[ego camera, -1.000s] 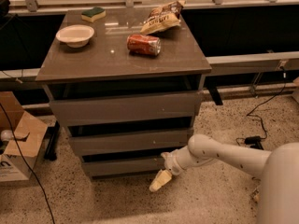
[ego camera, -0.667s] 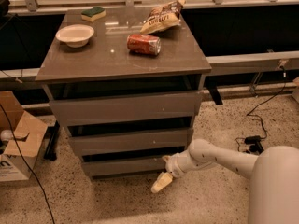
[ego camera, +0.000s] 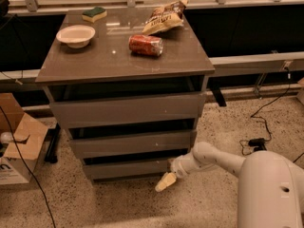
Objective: Open bottom drawer
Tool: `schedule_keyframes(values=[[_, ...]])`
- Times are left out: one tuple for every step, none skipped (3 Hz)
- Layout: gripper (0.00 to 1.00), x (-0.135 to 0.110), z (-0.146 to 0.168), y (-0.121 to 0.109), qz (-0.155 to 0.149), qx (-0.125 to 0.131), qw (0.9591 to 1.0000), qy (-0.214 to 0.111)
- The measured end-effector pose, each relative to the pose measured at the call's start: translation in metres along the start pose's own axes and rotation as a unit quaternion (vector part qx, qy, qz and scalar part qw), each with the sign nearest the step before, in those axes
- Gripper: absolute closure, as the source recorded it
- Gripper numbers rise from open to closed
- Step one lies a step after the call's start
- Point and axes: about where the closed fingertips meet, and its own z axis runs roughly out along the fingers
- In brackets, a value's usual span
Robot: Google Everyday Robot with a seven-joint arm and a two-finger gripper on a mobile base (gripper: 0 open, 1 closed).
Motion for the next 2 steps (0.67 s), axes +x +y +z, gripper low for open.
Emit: schedule_keyframes(values=[[0.0,-0.005,0.013,-0.006,0.021,0.036,0.9991,0.008],[0.0,-0.007,0.032,-0.033,0.026,0.07,0.9967,0.031]])
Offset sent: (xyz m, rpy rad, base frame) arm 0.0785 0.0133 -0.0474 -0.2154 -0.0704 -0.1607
